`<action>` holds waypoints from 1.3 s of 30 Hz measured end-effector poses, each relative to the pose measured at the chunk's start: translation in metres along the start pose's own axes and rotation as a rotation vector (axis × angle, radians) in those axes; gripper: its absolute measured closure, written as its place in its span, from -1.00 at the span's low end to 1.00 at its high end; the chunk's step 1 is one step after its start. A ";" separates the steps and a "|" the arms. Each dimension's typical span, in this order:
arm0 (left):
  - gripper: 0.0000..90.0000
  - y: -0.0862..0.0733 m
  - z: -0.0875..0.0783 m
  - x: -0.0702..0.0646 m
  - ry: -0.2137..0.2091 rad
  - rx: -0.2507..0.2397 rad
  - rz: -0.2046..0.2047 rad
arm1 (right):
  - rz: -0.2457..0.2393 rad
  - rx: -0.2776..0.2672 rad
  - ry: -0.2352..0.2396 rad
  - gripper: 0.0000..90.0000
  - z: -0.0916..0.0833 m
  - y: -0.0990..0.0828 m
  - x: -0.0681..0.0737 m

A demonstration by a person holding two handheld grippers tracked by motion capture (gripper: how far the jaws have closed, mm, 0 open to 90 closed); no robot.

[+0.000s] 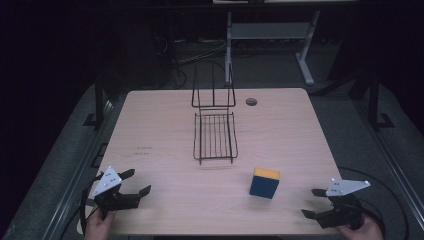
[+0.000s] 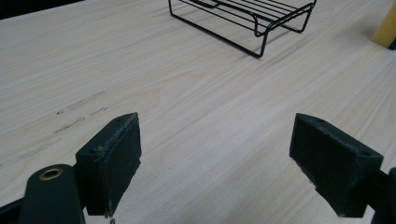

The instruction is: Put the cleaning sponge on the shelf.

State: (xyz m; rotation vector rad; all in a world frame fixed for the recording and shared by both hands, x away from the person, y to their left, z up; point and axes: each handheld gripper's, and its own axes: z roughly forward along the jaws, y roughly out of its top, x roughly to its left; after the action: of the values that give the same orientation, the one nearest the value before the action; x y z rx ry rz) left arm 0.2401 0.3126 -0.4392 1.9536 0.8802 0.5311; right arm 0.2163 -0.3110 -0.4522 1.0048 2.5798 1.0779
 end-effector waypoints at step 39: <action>-0.64 0.002 0.001 -0.003 -0.006 0.003 0.016 | -0.135 0.063 0.091 -0.61 0.023 0.050 0.018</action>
State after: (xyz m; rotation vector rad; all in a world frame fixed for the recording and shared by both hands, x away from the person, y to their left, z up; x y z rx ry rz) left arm 0.2392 0.3094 -0.4383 1.9658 0.8628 0.5328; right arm 0.2377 -0.2613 -0.4328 0.7981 2.7252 1.0365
